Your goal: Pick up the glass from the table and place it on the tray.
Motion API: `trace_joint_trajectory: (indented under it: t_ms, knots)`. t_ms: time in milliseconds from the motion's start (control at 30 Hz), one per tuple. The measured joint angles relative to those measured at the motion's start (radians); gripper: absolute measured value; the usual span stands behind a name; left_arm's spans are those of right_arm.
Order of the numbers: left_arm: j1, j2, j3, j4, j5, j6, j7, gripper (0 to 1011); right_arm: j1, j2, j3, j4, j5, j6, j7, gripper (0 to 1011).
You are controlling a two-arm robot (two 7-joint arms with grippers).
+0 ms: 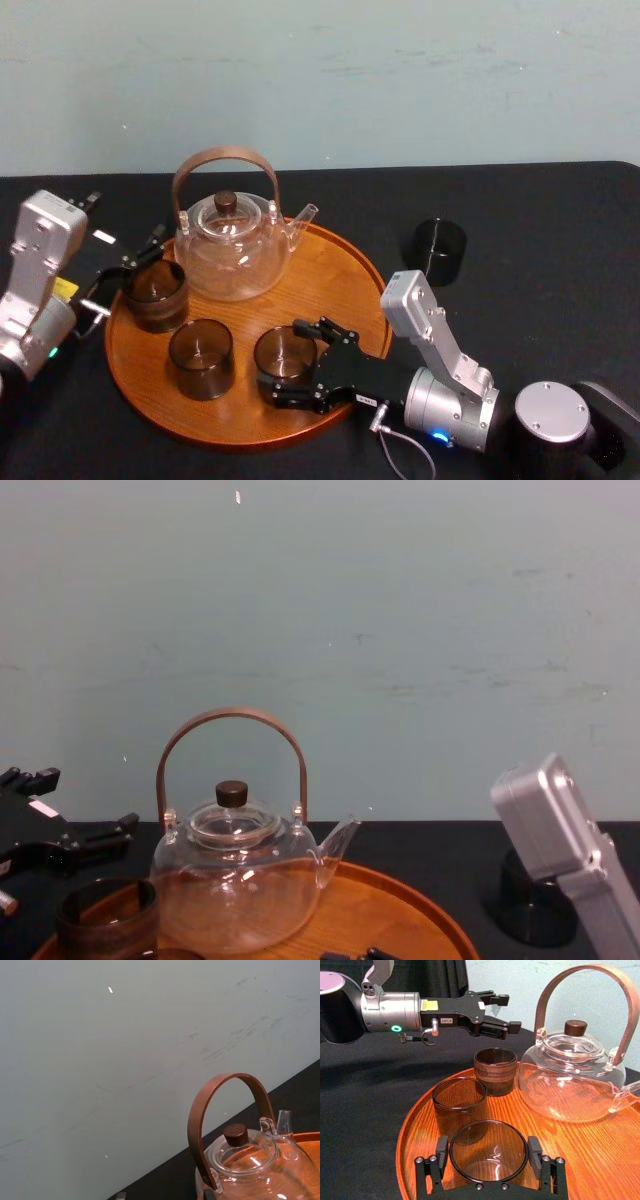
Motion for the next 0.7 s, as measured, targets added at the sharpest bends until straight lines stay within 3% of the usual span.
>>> trace_joint_trajectory:
  t_ms: [500, 700]
  knots:
    - [0.0, 0.0, 0.0, 0.0, 0.0, 0.0, 0.0, 1001, -0.003, 0.002, 0.002, -0.005, -0.001, -0.004, -0.002, 1002]
    - [0.0, 0.0, 0.0, 0.0, 0.0, 0.0, 0.0, 1001, -0.031, 0.025, 0.028, -0.084, -0.005, -0.046, -0.029, 1002]
